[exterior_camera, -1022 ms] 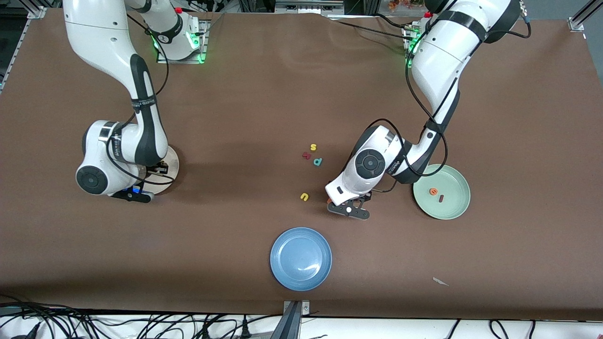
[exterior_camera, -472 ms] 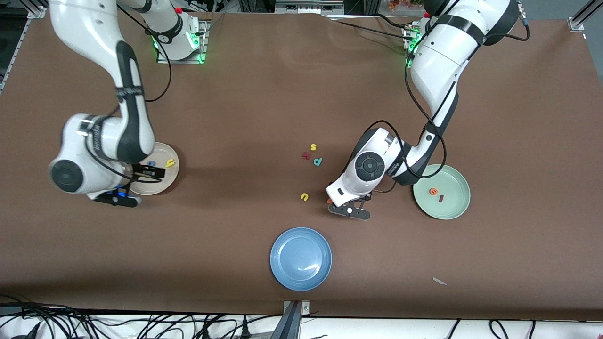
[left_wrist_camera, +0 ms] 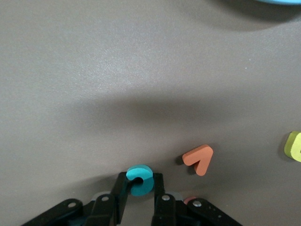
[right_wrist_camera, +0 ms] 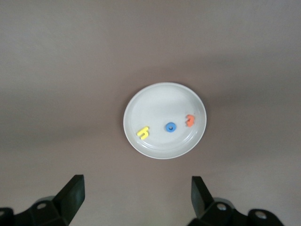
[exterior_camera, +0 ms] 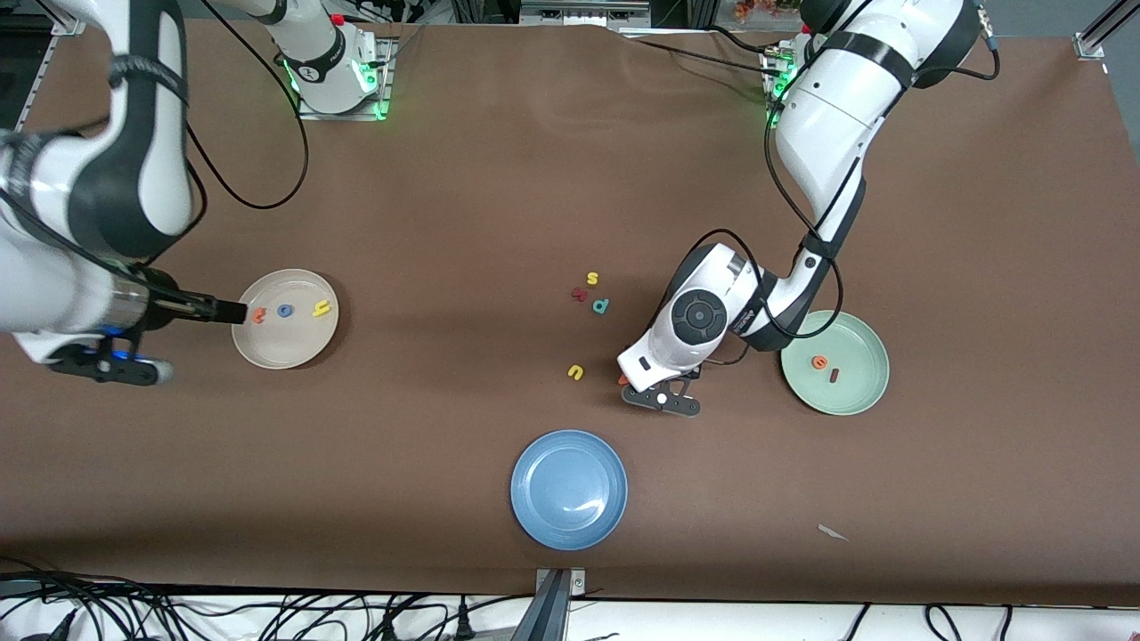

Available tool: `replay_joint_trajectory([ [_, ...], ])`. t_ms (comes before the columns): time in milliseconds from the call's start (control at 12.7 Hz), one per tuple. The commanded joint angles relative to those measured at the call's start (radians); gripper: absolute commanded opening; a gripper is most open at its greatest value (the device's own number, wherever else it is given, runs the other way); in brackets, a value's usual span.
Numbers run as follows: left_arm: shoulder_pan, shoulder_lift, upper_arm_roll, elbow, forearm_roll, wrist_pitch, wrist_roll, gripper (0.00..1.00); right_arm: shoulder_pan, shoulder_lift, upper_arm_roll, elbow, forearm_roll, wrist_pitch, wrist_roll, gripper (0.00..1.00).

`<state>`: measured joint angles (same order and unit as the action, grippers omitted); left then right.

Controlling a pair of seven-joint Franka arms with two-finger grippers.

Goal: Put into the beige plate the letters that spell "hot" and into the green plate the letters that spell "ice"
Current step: 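Carry the cyan c to the green plate and open the left gripper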

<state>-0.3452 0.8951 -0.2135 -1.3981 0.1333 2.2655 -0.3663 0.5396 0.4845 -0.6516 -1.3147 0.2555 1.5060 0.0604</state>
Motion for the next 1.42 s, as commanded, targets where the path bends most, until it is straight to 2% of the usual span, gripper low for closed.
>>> replay_joint_trajectory([
  [0, -0.005, 0.018, 0.003, 0.031, 0.020, -0.006, -0.010, 0.10, 0.002, -0.041, -0.026, 0.031, 0.005, -0.026, -0.007, 1.00],
  [79, -0.002, 0.012, 0.003, 0.031, 0.022, -0.006, -0.007, 0.02, 0.002, -0.053, -0.032, 0.035, 0.007, -0.026, -0.005, 1.00],
  [157, 0.003, 0.002, 0.003, 0.033, 0.022, -0.015, -0.003, 0.00, 0.002, -0.063, -0.031, 0.035, 0.007, -0.024, -0.002, 1.00],
  [315, 0.024, -0.037, 0.022, 0.033, 0.026, -0.049, 0.016, 0.00, 0.005, -0.064, -0.029, 0.037, 0.005, -0.018, -0.002, 1.00],
  [708, 0.124, -0.128, 0.020, 0.018, 0.025, -0.254, 0.139, 0.02, 0.005, -0.078, -0.057, 0.037, 0.004, -0.016, -0.005, 1.00],
  [865, 0.187, -0.156, 0.019, -0.008, 0.025, -0.311, 0.200, 0.04, -0.004, -0.078, -0.057, 0.043, 0.004, -0.016, -0.005, 0.99],
  [1022, 0.222, -0.195, 0.022, -0.085, 0.026, -0.324, 0.217, 0.04, -0.058, -0.076, -0.027, 0.086, -0.019, -0.026, -0.008, 0.99],
  [1101, 0.251, -0.214, 0.020, -0.117, 0.038, -0.322, 0.233, 0.04, -0.120, -0.079, 0.057, 0.098, -0.054, -0.027, -0.008, 0.99],
  [1337, 0.326, -0.232, 0.014, -0.197, 0.104, -0.311, 0.306, 0.04, -0.388, -0.148, 0.436, 0.103, -0.230, -0.026, 0.034, 0.99],
])
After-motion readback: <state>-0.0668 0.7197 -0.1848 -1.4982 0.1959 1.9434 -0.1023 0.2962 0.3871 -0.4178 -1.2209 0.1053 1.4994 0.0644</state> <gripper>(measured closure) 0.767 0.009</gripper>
